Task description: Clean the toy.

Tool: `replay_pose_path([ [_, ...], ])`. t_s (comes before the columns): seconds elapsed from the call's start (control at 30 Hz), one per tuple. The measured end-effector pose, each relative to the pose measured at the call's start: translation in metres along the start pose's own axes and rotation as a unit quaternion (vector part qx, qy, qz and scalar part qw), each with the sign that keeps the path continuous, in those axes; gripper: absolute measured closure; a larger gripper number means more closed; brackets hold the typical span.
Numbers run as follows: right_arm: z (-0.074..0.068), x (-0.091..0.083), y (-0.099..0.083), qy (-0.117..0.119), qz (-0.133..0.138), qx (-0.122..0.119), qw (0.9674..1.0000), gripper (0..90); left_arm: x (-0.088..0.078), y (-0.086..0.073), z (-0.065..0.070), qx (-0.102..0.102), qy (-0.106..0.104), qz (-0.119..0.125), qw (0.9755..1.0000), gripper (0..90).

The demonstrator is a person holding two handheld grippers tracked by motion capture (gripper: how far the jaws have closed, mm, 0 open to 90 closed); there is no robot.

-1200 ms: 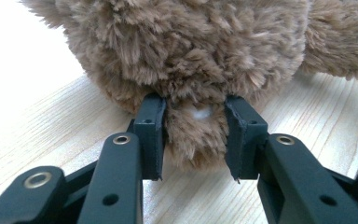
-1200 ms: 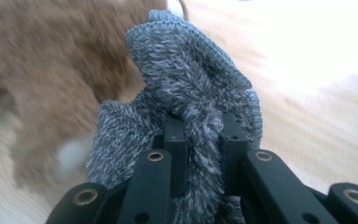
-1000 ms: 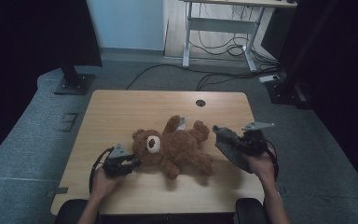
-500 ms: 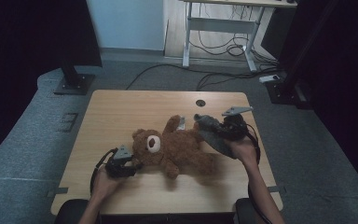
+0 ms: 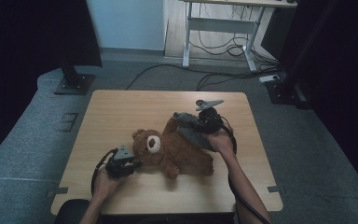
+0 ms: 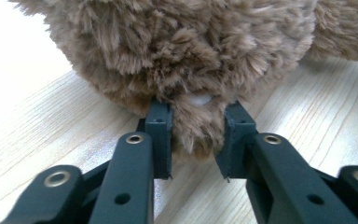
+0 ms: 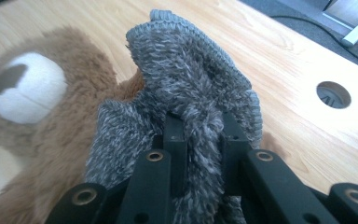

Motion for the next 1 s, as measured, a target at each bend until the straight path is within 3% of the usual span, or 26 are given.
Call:
replay_pose_path([
  [0.07,-0.004,0.017,-0.004,0.002,-0.020,-0.005,0.9998,77.2,0.001,-0.001,0.000,0.006,0.002,-0.003,1.0000,72.6],
  [0.23,0.001,0.033,-0.015,-0.009,-0.038,-0.004,0.9992,77.2,0.003,-0.002,0.002,0.022,0.010,-0.013,0.9996,75.2],
  [0.4,0.011,0.034,-0.021,-0.026,-0.044,-0.005,0.9987,77.3,0.003,-0.002,0.001,0.022,0.009,-0.014,0.9996,76.2],
  [1.0,0.058,0.031,-0.056,-0.066,-0.061,0.046,0.9949,77.3,0.004,-0.003,0.000,0.020,0.004,-0.012,0.9997,76.3],
])
Point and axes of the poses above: each handheld gripper's, and its own axes: x roughly forward along the jaws, y roughly out of its top, z roughly to its right, the point moved 6 cm from there along x, roughly forward along the jaws, and after that the axes turned 4 degrees about x, right-handed, at the moved point
